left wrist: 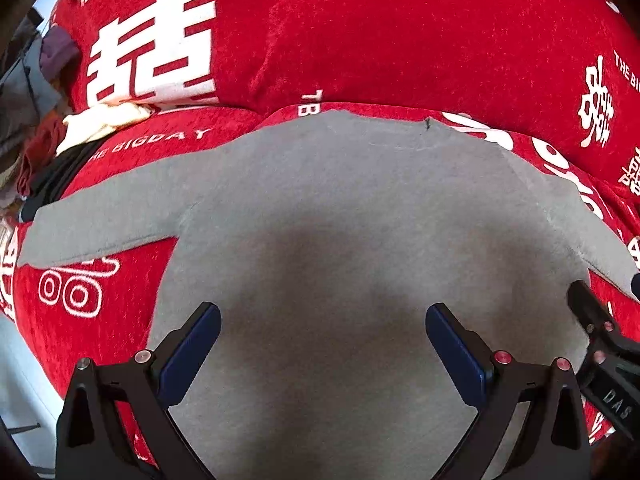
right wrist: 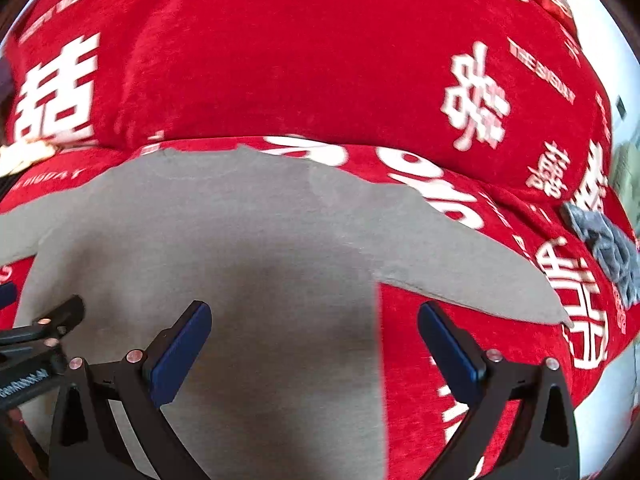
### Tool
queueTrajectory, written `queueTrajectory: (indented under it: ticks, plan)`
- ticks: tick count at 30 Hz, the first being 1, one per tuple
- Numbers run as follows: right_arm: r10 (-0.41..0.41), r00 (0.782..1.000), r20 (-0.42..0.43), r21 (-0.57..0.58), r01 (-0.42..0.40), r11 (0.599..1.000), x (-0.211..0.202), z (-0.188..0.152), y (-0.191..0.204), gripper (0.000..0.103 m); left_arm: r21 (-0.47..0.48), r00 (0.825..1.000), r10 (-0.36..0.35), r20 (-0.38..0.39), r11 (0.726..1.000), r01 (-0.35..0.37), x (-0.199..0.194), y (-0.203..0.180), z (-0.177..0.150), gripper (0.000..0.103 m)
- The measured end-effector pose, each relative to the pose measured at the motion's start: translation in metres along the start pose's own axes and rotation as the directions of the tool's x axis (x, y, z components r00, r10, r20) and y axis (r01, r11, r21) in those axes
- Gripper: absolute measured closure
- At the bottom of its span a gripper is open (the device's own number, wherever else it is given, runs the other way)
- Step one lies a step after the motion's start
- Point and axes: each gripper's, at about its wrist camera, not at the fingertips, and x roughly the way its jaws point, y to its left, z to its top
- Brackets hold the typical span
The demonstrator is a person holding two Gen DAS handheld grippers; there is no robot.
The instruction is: Fold small clothes
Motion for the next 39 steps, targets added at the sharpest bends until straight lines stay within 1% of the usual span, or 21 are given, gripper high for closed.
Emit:
queueTrajectory:
  ticks: [5,9,10,15,22,28,35,37,39]
  plan:
    - [-0.024,0.999,-0.035,0.101,0.028,0.995,0.018,-0.005,-0.05,0.0,0.047,1.0,0.003,0.0,0.999,-0.003,0.004,-0.035,0.009,0.0]
    - [-0.037,0.998,-0.048,0.144,0.044,0.989,0.028,-0.006,-0.077,0.0,0.104,1.0,0.005,0.001,0.995,-0.005,0.008,-0.071,0.016,0.0]
    - [-0.04,0.998,-0.049,0.148,0.046,0.988,0.03,-0.006,-0.08,0.0,0.121,1.0,0.005,0.001,0.993,-0.005,0.01,-0.084,0.019,0.0]
    - [-0.063,0.996,-0.059,0.172,0.073,0.982,0.039,-0.006,-0.104,0.0,0.177,1.0,0.01,-0.003,0.984,-0.009,0.014,-0.122,0.031,0.0]
    - [-0.085,0.993,-0.086,0.226,0.103,0.969,0.057,-0.01,-0.147,0.0,0.22,1.0,0.013,-0.018,0.975,-0.008,0.027,-0.164,0.045,0.0]
    - [-0.1,0.989,-0.112,0.262,0.126,0.957,0.068,-0.018,-0.179,0.0,0.255,0.999,0.016,-0.031,0.967,-0.008,0.038,-0.199,0.049,0.0]
    - [-0.119,0.983,-0.138,0.321,0.158,0.934,0.078,-0.029,-0.22,0.0,0.295,0.999,0.017,-0.029,0.956,-0.008,0.048,-0.235,0.053,0.0]
    - [-0.124,0.981,-0.147,0.347,0.169,0.922,0.081,-0.034,-0.235,0.0,0.302,0.999,0.017,-0.031,0.953,-0.007,0.051,-0.245,0.055,0.0]
    - [-0.105,0.982,-0.157,0.4,0.161,0.902,0.085,-0.04,-0.256,0.0,0.307,0.999,0.019,-0.034,0.952,-0.008,0.054,-0.253,0.057,0.0]
